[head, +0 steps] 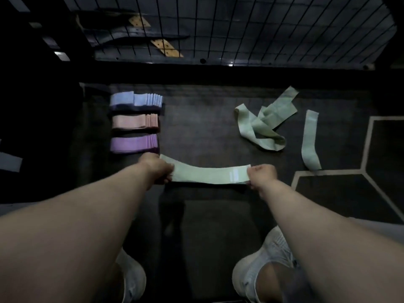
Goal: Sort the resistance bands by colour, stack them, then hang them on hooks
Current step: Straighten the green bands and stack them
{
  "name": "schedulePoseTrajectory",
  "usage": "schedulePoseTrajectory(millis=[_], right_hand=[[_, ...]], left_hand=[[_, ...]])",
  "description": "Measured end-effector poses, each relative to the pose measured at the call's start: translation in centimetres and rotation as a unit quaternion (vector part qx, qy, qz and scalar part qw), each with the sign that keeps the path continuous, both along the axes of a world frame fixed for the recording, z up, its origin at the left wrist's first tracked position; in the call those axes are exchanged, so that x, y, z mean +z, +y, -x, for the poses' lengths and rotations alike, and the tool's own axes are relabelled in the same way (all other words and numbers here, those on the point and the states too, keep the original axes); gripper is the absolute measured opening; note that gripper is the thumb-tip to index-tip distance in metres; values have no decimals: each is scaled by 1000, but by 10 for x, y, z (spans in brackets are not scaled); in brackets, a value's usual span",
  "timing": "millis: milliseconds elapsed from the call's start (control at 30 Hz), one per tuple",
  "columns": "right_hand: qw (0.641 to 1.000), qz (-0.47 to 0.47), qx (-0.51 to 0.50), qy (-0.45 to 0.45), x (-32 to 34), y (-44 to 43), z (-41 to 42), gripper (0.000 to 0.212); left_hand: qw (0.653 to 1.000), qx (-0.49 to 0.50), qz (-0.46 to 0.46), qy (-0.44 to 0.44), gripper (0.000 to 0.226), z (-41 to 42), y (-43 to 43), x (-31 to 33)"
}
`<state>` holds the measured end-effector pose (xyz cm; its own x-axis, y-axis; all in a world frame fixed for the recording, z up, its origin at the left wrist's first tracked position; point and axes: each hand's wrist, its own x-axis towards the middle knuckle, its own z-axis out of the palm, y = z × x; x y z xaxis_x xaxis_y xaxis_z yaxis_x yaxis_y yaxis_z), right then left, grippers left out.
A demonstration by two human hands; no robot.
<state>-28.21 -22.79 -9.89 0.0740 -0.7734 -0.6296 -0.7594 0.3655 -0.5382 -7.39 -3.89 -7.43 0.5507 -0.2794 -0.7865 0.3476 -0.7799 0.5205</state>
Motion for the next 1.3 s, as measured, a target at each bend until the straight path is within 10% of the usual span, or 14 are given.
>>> schedulePoseTrajectory(millis=[800,967,1300], right_hand=[[975,87,147,145,-58,-1,8,27],[844,186,464,193,-57,8,2,85],[711,178,651,197,-67,8,-32,79]], left_hand=[[964,-140,-116,-192,38,17,2,-78],[800,-415,-196,-386,74,25,2,-77],[747,-531,-138,-375,66,29,-15,-97]])
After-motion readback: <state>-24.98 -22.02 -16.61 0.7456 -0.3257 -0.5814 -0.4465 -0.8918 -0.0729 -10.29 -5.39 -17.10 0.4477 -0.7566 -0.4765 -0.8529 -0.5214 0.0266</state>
